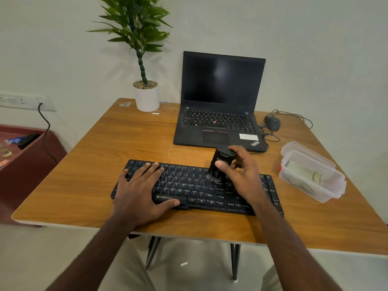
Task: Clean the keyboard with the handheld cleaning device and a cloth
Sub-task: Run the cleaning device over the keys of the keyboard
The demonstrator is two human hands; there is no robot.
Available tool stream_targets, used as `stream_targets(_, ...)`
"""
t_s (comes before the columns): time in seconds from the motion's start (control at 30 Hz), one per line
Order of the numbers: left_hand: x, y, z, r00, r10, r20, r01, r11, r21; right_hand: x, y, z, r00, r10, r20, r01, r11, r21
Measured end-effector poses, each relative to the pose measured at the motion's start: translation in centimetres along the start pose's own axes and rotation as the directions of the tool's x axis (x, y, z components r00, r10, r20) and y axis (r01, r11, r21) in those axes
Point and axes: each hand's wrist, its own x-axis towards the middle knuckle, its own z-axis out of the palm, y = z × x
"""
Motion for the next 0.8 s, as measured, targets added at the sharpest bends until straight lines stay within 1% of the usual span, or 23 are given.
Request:
stream_targets(0.13,0.0,0.1,-0.1,1.0,-0.003,0.011,0.003,1.0,0.012,0.2,-0.1,-2.6,0.999,0.023,-0.034,-0.026,0.996,-0.086)
stream_targets(0.23,0.0,0.0,0.0,1.0,-0.006,0.004,0.006,1.0,0.007,0.6,-0.1,-4.3,0.996,0.007,-0.093,-0.014,0.998,-0.065)
stream_targets(0.3,0.0,0.0,0.0,1.0,-0.005,0.007,0.005,1.0,0.01,0.8,-0.6,-4.2,0.993,-0.01,-0.116,0.006,1.0,-0.03)
stream_targets(0.37,0.0,0.1,-0.1,1.0,-0.005,0.009,0.005,1.0,0.013,0.8,-0.9,-3.1,0.998,-0.021,-0.052,0.021,1.0,-0.012)
stream_targets(0.47,0.1,0.1,-0.1,1.0,-0.011,0.022,0.011,1.0,0.018,0.8,-0.4,-1.4,0.998,-0.044,0.035,0.047,0.995,-0.086)
stream_targets(0.53,0.0,0.0,0.0,0.999,-0.014,0.031,0.014,1.0,0.015,0.9,-0.1,-1.7,0.998,-0.028,0.052,0.033,0.994,-0.108)
stream_targets(0.6,0.0,0.0,0.1,0.999,-0.013,0.036,0.013,1.0,0.015,0.9,0.1,-3.2,0.999,0.02,0.039,-0.016,0.996,-0.087)
stream_targets(0.67,0.1,0.0,0.1,0.999,-0.007,0.044,0.005,1.0,0.031,1.0,0.2,-4.9,0.998,0.058,0.004,-0.057,0.998,-0.019)
stream_targets(0.73,0.2,0.4,0.1,0.999,0.017,0.039,-0.019,0.998,0.055,1.1,0.3,-5.7,0.998,0.036,-0.053,-0.035,0.999,0.012)
stream_targets(0.8,0.4,1.8,-0.1,0.996,0.081,0.025,-0.083,0.993,0.084,1.1,-0.1,-5.2,0.999,0.007,-0.044,-0.007,1.0,0.02)
